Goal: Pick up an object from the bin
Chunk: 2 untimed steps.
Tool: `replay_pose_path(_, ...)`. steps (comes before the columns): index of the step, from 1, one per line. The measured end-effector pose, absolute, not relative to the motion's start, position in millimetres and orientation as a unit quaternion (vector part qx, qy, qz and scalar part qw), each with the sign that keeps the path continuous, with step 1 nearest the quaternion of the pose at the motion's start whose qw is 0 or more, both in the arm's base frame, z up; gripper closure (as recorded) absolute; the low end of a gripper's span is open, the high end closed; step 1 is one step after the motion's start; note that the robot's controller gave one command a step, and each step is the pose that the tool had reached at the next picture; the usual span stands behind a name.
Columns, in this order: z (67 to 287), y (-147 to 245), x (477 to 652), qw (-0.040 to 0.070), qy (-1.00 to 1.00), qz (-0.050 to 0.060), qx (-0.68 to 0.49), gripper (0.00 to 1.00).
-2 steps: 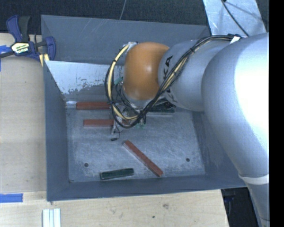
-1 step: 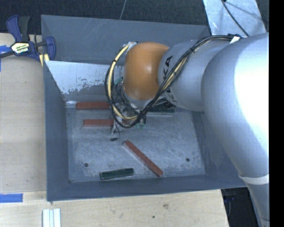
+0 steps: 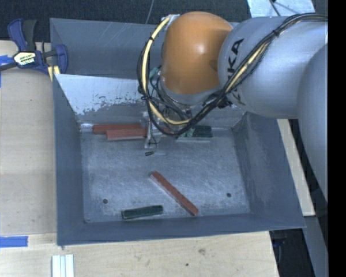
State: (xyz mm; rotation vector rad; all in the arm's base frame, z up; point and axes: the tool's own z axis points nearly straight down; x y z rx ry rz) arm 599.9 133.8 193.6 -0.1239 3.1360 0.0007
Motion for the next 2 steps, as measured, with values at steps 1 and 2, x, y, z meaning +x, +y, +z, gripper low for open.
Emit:
replay_pose_path(1, 194, 134, 599.9, 0.001, 0.999, 0.000, -0.039, 1.00)
replay_pose_path(2, 222, 128, 600.6, -0.003, 0.994, 0.000, -0.110, 1.00)
